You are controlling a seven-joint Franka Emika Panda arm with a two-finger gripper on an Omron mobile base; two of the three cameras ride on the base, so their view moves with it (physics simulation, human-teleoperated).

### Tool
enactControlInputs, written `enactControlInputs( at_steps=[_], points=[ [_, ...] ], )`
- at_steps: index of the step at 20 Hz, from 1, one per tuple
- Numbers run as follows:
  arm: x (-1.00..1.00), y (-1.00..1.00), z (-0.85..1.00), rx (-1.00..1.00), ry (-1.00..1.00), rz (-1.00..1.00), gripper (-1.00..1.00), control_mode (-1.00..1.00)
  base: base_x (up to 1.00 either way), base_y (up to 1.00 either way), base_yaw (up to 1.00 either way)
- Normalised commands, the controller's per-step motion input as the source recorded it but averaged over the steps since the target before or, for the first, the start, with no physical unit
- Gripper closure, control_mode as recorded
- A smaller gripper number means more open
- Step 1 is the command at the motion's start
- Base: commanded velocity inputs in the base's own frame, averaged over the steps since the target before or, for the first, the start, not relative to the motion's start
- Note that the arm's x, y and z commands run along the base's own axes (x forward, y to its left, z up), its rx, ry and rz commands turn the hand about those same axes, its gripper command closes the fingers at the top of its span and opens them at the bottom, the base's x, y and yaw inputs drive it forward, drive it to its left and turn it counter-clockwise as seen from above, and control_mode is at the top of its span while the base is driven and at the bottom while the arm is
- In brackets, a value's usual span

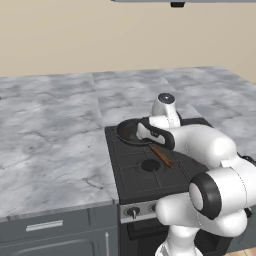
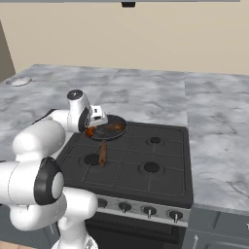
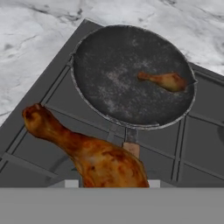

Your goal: Take the chicken drumsticks from the pan and place one on each plate on the dining counter.

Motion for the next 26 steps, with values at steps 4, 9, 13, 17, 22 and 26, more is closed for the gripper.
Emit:
enactControlInputs(
  at_steps=[4,9,13,17,22,26],
  points=[
    [0.0,0.0,0.0,0.0,0.0,0.0,1.0,-1.0,0.0,0.0,0.0],
    [0.0,0.0,0.0,0.0,0.0,0.0,1.0,1.0,0.0,0.0,0.0],
    [0.0,0.0,0.0,0.0,0.0,0.0,1.0,1.0,-0.32,0.05,-0.01],
    [0.0,0.0,0.0,0.0,0.0,0.0,1.0,1.0,-0.69,0.73,0.0],
    [0.0,0.0,0.0,0.0,0.0,0.0,1.0,1.0,-0.41,0.99,0.0],
    [0.0,0.0,0.0,0.0,0.0,0.0,1.0,1.0,-0.1,1.0,0.0]
  ],
)
